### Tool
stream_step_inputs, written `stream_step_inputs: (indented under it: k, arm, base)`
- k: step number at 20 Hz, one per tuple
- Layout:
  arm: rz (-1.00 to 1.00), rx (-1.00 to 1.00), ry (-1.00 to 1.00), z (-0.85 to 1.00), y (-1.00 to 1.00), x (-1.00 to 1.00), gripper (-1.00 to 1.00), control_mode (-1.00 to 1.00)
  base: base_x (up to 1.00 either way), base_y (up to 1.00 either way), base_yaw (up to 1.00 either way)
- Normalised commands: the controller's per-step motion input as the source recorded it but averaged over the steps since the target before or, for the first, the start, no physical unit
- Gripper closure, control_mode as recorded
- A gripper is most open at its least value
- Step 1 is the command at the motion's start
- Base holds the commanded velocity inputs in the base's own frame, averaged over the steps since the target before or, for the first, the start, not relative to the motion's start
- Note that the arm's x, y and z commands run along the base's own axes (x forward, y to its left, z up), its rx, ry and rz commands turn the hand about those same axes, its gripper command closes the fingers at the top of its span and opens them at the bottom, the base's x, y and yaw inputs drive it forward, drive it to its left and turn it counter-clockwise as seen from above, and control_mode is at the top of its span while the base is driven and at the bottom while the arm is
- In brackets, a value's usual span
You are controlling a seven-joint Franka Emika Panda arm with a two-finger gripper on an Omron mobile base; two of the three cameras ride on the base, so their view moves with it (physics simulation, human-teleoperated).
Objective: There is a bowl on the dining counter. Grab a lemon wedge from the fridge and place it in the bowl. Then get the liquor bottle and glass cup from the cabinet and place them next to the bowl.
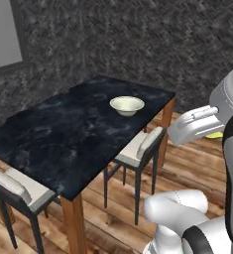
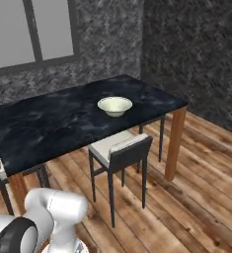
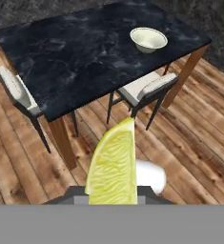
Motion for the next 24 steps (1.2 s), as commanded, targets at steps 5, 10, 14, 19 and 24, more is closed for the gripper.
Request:
stream_step_inputs:
  k: [5,10,14,19,24]
  arm:
    - [0.00,0.00,0.00,0.00,0.00,0.00,1.00,1.00]
    - [0.00,0.00,0.00,0.00,0.00,0.00,1.00,1.00]
    - [0.00,0.00,0.00,0.00,0.00,0.00,1.00,1.00]
    - [0.00,0.00,0.00,0.00,0.00,0.00,1.00,1.00]
    - [0.00,0.00,0.00,0.00,0.00,0.00,1.00,1.00]
  base:
    - [0.07,-1.00,0.37]
    - [0.44,-0.99,0.38]
    - [0.58,-0.93,0.41]
    - [0.58,-0.93,0.41]
    - [0.49,-0.90,0.39]
